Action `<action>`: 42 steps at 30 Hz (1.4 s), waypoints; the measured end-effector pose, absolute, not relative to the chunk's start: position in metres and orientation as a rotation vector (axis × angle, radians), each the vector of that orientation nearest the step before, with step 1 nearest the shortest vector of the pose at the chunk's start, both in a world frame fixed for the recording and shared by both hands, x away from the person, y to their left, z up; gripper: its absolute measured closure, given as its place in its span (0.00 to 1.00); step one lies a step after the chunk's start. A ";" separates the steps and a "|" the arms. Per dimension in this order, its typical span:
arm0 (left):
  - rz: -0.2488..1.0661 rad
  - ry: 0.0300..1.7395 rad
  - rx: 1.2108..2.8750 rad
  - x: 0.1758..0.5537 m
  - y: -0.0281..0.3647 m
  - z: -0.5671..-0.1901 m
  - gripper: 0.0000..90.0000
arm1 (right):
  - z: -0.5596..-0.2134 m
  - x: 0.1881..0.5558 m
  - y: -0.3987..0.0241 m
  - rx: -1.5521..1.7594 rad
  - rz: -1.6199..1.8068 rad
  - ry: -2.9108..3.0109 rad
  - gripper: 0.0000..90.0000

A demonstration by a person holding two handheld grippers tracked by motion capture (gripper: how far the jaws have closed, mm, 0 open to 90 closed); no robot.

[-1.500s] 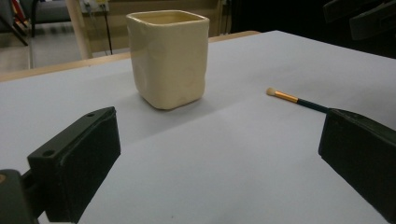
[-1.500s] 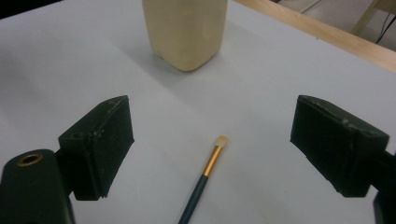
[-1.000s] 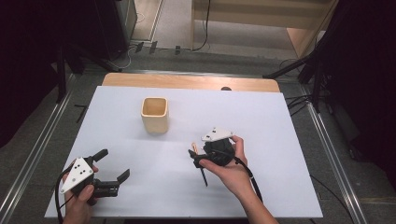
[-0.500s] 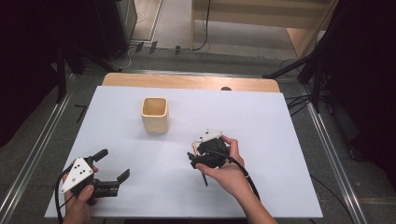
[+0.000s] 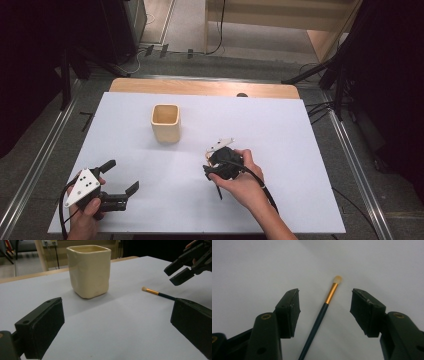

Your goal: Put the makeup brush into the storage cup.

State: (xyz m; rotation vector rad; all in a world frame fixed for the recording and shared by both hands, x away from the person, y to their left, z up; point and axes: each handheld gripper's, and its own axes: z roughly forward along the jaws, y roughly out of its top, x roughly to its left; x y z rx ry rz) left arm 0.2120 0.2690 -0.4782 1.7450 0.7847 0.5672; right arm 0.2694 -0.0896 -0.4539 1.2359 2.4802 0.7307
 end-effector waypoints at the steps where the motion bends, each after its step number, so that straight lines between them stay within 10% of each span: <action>1: 0.567 0.784 1.745 0.212 0.269 -0.478 0.00 | -0.454 0.270 -0.089 1.252 0.727 2.491 0.50; 42: 0.559 0.774 1.747 0.212 0.269 -0.479 0.00 | -0.462 0.287 -0.080 1.516 0.531 2.627 0.76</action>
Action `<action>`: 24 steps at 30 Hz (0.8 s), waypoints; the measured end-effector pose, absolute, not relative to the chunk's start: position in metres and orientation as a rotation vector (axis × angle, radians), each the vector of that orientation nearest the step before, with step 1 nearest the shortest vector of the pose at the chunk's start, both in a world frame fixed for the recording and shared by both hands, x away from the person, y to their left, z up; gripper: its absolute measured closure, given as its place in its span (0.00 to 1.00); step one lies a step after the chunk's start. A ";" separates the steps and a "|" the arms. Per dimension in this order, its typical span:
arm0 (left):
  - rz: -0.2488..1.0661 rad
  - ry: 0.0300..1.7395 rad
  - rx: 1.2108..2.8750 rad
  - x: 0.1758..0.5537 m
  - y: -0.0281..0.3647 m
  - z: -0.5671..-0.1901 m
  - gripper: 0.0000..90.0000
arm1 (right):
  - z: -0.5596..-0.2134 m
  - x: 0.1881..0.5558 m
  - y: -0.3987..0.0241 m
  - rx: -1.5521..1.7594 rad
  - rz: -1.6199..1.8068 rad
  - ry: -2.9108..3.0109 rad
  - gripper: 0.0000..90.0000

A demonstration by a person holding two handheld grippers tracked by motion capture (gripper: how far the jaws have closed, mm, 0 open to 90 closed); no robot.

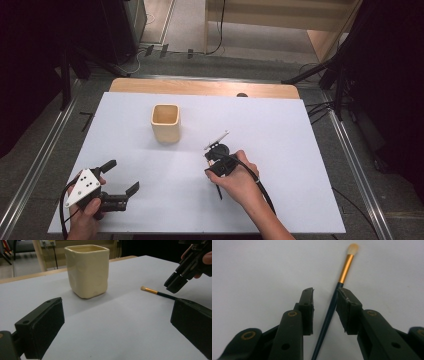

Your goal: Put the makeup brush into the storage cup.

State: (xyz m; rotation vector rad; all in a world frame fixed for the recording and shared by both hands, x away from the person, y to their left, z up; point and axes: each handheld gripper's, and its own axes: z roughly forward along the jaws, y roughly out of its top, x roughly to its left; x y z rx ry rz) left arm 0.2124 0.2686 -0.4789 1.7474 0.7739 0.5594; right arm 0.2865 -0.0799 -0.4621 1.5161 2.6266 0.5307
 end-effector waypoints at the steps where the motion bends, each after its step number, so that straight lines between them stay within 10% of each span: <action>1: 0.560 0.775 1.748 0.212 0.269 -0.479 0.00 | -0.463 0.287 -0.080 1.514 0.516 2.623 0.77; 24: 0.558 0.774 1.754 0.213 0.268 -0.479 0.00 | -0.481 0.291 -0.067 1.527 0.341 2.605 0.93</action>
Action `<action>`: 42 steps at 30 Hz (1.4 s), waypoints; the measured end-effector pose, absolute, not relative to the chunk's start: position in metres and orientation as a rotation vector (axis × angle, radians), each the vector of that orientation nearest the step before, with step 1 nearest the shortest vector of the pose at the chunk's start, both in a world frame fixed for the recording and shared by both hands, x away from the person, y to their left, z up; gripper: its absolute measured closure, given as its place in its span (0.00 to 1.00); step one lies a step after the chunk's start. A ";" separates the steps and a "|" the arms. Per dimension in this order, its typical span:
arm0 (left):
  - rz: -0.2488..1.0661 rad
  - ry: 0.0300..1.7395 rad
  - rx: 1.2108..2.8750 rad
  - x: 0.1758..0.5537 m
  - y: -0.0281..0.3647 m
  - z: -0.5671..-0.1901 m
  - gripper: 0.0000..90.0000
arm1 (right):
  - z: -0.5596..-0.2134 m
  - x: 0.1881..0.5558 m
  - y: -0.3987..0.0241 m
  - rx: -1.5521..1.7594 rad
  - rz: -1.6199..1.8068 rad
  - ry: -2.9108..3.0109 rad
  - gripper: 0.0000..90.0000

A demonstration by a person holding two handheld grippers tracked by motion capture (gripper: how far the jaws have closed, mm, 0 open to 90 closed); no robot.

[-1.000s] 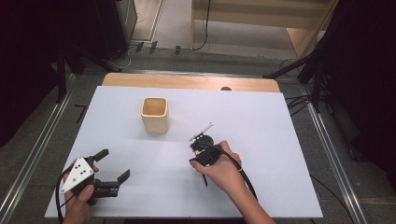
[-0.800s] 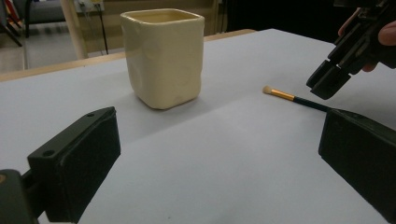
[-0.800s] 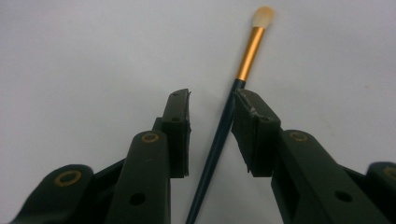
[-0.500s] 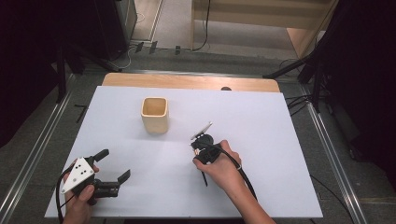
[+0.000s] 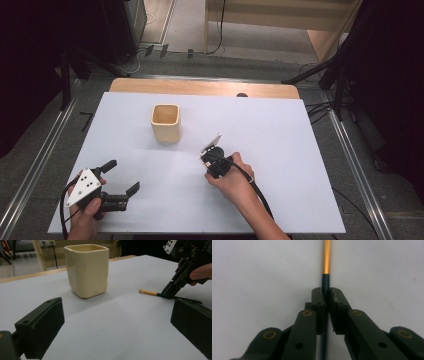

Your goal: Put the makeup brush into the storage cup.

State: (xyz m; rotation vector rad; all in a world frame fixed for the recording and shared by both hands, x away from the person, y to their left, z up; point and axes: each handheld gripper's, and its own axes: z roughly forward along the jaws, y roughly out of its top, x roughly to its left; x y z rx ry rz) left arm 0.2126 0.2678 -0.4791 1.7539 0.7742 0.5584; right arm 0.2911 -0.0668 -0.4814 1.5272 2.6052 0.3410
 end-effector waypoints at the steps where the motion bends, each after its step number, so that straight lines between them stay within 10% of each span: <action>1: 0.559 0.772 1.755 0.213 0.267 -0.479 0.00 | -0.481 0.291 -0.067 1.527 0.341 2.605 0.93; 42: 0.468 0.631 1.753 0.239 0.140 -0.456 0.00 | -0.453 0.237 -0.148 1.300 1.380 2.096 0.94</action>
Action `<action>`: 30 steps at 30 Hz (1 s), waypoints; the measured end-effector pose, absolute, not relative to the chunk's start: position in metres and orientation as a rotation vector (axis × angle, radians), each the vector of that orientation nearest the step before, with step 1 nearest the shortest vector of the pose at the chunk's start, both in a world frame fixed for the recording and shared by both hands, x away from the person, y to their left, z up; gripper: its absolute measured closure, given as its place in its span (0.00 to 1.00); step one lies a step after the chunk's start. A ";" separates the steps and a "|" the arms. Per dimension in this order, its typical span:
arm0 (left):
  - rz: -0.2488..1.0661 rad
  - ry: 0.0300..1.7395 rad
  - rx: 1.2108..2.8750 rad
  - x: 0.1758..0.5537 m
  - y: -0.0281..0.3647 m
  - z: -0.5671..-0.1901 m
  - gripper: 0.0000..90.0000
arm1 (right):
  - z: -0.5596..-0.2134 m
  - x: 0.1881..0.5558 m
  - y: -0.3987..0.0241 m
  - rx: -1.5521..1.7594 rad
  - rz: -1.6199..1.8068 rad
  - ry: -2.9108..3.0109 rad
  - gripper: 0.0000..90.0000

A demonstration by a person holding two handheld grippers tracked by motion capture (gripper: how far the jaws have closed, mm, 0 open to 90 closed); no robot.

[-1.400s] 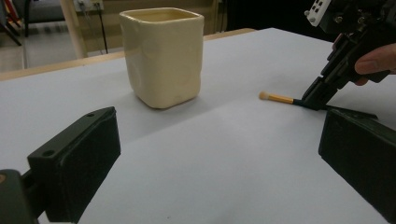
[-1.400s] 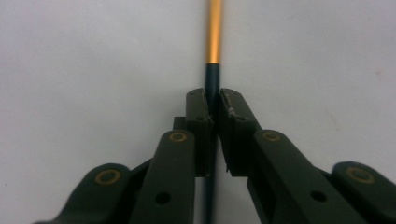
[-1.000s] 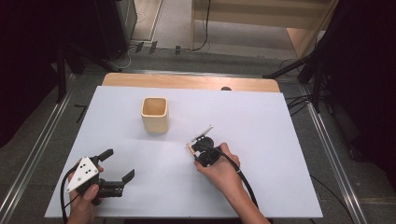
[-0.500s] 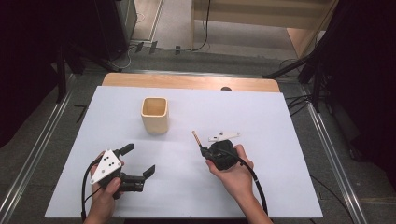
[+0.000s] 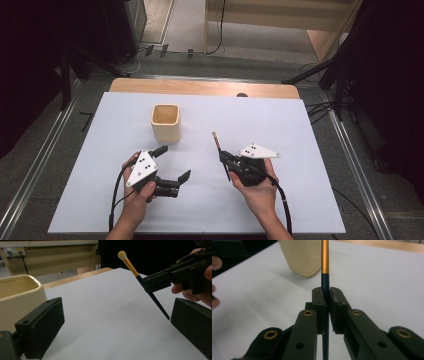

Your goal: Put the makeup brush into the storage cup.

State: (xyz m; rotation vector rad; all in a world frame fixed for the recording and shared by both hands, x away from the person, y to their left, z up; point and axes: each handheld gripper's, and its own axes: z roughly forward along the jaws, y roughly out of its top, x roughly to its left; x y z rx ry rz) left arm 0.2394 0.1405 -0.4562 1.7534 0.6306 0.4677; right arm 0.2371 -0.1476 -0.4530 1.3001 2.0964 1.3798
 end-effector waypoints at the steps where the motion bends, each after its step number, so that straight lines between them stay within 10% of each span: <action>1: 0.470 0.620 1.752 0.240 0.137 -0.456 0.00 | -0.453 0.237 -0.149 1.291 1.396 2.092 0.94; 20: 0.222 0.613 1.708 0.242 0.113 -0.465 0.00 | -0.450 0.222 -0.147 1.186 1.600 1.983 0.94; 30: 0.173 0.617 1.766 0.236 0.092 -0.472 0.21 | -0.448 0.216 -0.139 1.168 1.652 1.950 0.94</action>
